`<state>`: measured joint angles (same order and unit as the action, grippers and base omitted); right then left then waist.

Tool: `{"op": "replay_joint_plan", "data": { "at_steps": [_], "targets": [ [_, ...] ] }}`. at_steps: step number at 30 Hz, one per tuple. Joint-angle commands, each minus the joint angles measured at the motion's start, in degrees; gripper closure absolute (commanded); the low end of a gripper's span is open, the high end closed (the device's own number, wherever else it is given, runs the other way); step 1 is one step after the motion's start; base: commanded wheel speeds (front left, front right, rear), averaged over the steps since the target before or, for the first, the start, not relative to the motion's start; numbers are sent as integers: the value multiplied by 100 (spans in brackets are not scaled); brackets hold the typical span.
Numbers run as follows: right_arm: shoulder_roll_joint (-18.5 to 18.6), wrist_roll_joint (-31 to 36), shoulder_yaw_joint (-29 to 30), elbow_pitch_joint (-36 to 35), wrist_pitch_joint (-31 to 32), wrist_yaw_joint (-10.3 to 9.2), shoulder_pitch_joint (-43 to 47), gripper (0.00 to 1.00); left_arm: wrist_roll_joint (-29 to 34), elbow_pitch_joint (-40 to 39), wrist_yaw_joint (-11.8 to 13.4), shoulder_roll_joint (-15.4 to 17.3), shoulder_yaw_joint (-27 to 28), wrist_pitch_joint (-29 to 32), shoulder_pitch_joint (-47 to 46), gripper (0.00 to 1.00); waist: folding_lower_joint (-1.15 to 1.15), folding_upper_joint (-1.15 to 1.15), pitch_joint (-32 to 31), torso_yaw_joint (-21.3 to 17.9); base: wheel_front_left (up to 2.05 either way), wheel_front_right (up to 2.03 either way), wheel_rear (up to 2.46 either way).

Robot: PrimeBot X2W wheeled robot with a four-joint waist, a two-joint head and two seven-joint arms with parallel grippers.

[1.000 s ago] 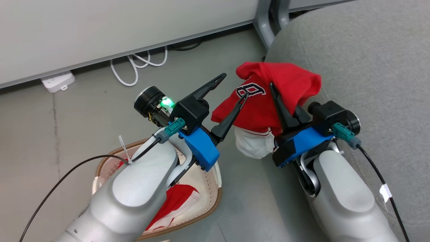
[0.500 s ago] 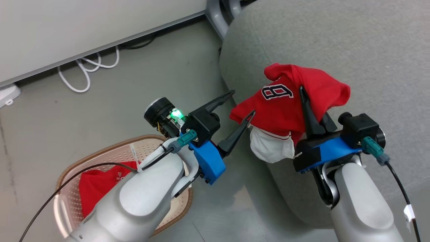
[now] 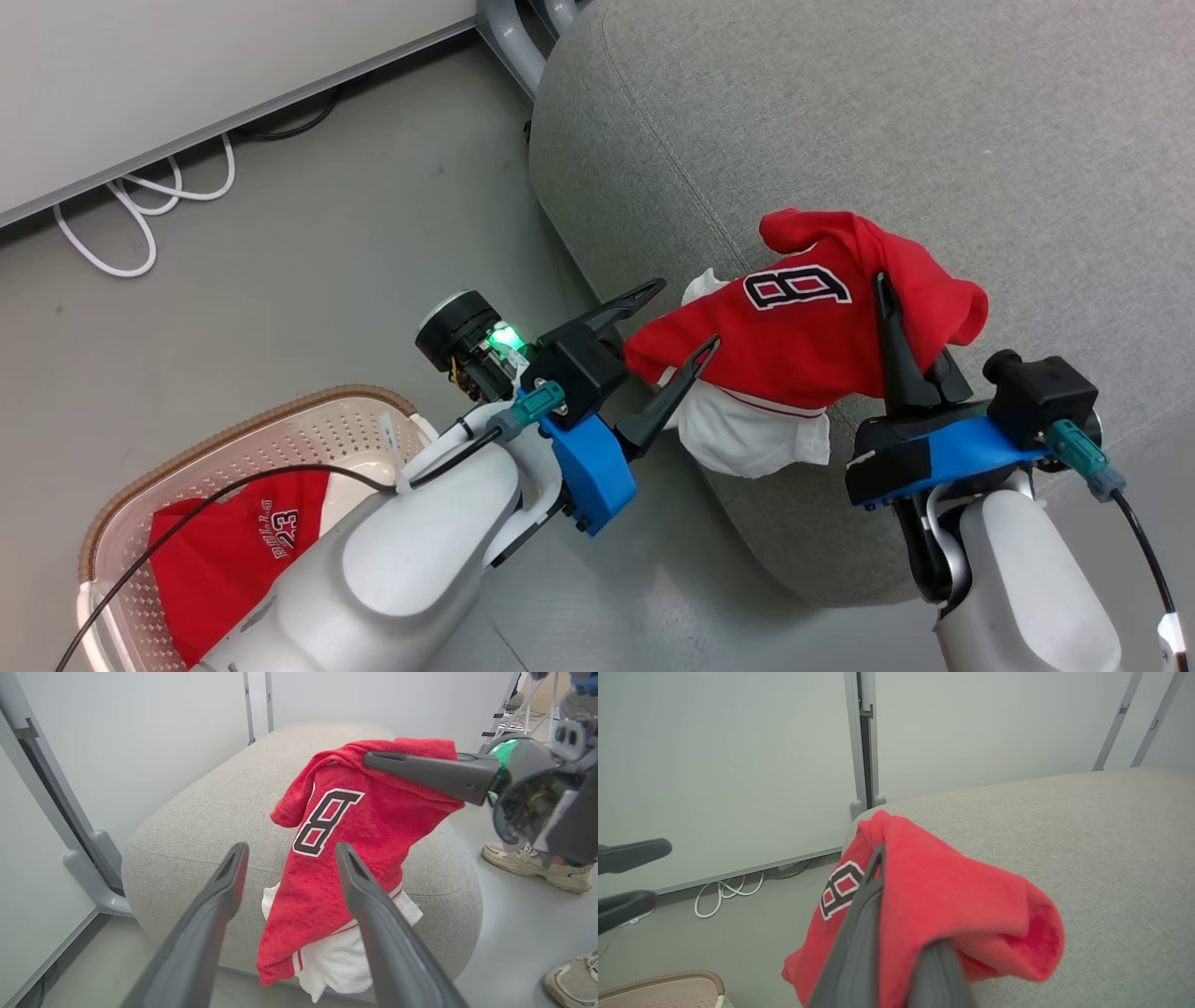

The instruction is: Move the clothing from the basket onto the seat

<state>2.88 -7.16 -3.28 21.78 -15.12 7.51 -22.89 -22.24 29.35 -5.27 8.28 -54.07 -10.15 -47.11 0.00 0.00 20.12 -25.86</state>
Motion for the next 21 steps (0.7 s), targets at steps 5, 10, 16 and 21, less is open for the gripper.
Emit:
{"op": "replay_joint_plan", "data": {
  "at_steps": [5,10,16,21],
  "targets": [
    [1,38,37,-61,-5,-3,62,100,-49,-23,-6,17,-39,-13,27,0,0,0,5,20,0,0,0],
    [1,91,99,-168,-6,-4,-125,100,-78,-32,22,38,-27,-44,-53,0,0,0,47,98,0,0,0],
    [4,286,153,-277,-6,-4,-710,100,-67,-119,87,109,5,-15,-153,0,0,0,285,177,0,0,0],
    [237,342,478,-552,-5,-4,-1566,100,-5,-250,118,193,23,84,-341,0,0,0,701,260,0,0,0]
  ]
}}
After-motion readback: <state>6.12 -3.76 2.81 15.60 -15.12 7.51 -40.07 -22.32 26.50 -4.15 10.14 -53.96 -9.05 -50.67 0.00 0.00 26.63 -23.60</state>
